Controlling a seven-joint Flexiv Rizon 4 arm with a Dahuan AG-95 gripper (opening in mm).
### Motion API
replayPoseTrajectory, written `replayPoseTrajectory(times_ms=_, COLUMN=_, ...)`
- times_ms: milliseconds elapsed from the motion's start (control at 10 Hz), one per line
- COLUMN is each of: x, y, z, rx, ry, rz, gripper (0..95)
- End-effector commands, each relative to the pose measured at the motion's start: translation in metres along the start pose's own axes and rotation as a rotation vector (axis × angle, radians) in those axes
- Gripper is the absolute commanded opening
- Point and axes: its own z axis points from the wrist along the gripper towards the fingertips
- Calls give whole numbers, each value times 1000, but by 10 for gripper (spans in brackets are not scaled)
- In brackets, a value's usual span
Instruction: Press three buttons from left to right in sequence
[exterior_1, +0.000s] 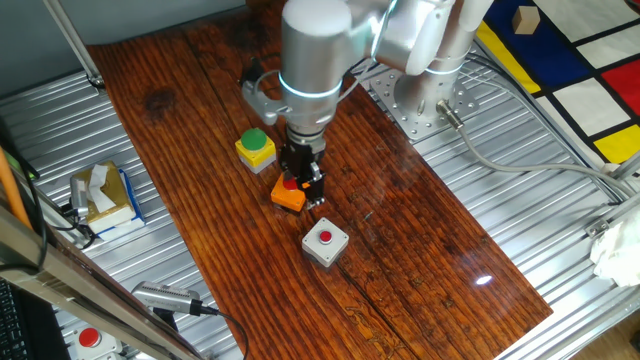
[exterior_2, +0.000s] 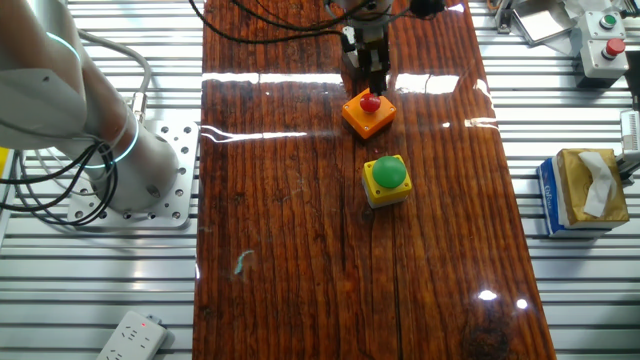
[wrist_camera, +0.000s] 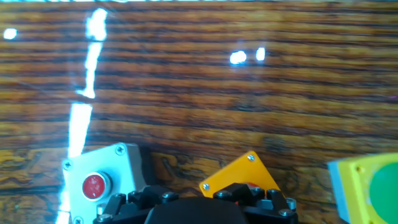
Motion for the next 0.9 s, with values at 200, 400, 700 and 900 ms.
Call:
replayPoseTrajectory(times_ms=200, x=-3, y=1, z=-1, rx=31, ry=1, rz=19, gripper=760)
replayPoseTrajectory(times_ms=400, x=-9, y=10, z=-6, rx=42, ry=9, rz=33, gripper=760)
replayPoseTrajectory(times_ms=700, x=-18, y=25, z=-10, rx=45, ry=11, rz=57, gripper=760)
replayPoseTrajectory(times_ms=900, x=-24, y=38, z=-8, rx=48, ry=9, rz=75, gripper=760)
